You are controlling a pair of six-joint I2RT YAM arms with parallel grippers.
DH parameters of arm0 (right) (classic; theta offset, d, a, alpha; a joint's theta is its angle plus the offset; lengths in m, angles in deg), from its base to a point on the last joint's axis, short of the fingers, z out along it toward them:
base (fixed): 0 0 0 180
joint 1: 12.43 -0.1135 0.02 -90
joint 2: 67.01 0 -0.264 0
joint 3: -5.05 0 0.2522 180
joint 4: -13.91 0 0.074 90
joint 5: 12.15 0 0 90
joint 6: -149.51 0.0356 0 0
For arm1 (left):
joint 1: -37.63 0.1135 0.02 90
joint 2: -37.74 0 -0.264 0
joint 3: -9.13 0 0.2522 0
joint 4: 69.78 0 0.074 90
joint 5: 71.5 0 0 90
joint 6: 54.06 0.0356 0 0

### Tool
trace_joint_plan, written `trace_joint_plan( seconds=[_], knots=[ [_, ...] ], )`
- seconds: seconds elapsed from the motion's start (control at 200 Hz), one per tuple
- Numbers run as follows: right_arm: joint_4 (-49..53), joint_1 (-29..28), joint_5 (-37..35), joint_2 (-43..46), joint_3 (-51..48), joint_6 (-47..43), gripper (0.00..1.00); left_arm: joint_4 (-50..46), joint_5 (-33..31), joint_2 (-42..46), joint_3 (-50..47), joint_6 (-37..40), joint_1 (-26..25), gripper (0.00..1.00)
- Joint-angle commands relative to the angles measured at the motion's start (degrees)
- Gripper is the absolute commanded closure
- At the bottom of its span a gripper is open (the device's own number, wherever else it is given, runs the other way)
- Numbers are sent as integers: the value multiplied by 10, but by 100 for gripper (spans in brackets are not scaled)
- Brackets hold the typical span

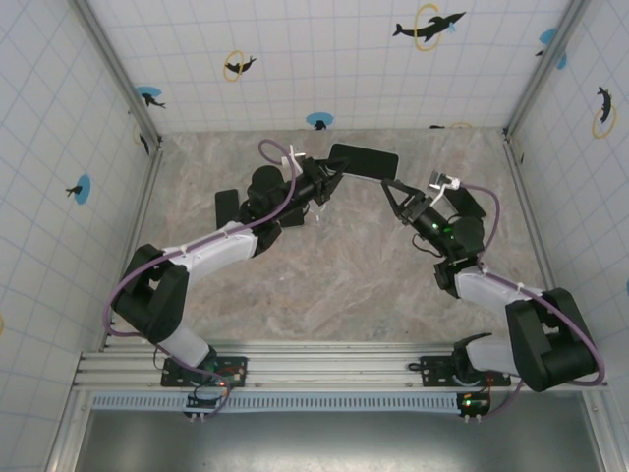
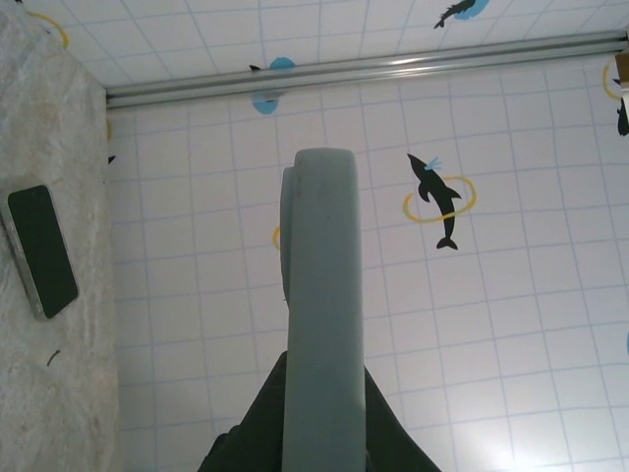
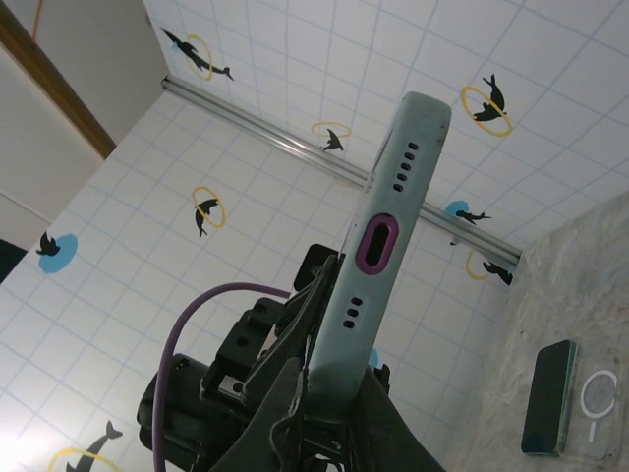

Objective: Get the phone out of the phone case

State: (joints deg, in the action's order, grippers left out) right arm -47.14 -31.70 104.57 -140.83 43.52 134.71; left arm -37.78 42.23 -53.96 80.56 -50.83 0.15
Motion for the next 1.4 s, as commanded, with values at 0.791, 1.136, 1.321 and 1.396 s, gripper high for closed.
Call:
trace_joint_plan(
  seconds=[0.791,1.136,1.321,1.396],
  knots=[
    [36,56,106,-92,-20,-91,94,136,86,29,94,-84,-1,100],
    [58,61,155,-44,17,-150,69,-47,111,38,126,63,11,100],
    [104,74,258,2,45,-196,53,-154,181,39,158,214,53,100],
    [142,76,297,19,56,-225,48,-163,231,37,158,249,76,100]
  ],
)
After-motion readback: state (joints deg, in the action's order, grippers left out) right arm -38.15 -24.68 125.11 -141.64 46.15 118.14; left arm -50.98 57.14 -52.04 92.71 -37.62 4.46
